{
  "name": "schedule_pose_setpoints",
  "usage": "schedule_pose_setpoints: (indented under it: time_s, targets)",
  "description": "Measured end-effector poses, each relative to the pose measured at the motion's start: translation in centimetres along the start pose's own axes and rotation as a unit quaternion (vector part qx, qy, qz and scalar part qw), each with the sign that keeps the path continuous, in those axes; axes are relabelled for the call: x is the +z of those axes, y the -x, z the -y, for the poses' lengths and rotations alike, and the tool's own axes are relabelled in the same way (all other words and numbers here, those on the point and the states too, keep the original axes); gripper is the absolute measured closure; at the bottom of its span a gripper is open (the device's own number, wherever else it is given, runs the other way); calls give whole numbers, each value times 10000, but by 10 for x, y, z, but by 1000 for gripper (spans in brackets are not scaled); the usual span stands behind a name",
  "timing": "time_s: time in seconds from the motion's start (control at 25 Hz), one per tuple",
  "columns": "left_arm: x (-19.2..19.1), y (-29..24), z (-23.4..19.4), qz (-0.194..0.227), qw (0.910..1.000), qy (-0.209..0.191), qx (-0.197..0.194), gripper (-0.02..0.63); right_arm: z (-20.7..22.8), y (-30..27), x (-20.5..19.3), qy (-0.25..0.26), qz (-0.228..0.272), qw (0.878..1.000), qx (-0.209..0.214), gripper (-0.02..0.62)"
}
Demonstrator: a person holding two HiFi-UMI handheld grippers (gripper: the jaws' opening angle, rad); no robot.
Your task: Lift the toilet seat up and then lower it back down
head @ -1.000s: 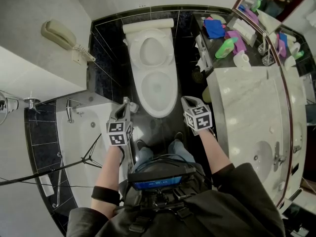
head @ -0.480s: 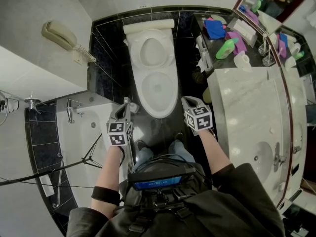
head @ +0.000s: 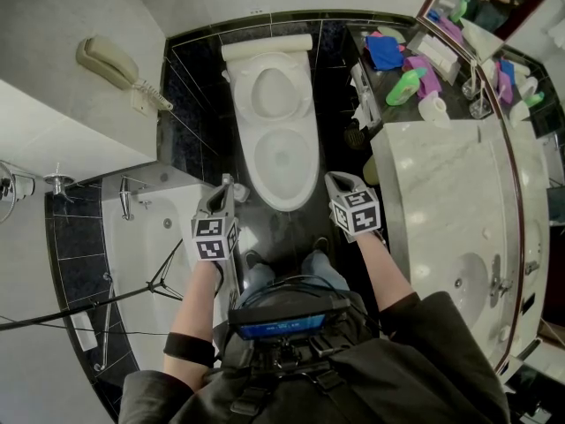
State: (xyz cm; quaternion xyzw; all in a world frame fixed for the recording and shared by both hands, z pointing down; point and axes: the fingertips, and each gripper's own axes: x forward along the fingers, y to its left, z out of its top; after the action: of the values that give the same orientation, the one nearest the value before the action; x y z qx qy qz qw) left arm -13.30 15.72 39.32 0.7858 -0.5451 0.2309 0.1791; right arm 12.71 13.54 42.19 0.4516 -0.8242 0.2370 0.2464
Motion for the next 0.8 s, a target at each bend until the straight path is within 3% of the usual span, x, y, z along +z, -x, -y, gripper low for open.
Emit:
schedule_pose_setpoints:
  time_s: [0.8]
  targets:
    - [1, 0, -3, -24, 10000, -27, 7, 598, 5, -5, -2, 57, -3, 10000, 12, 594]
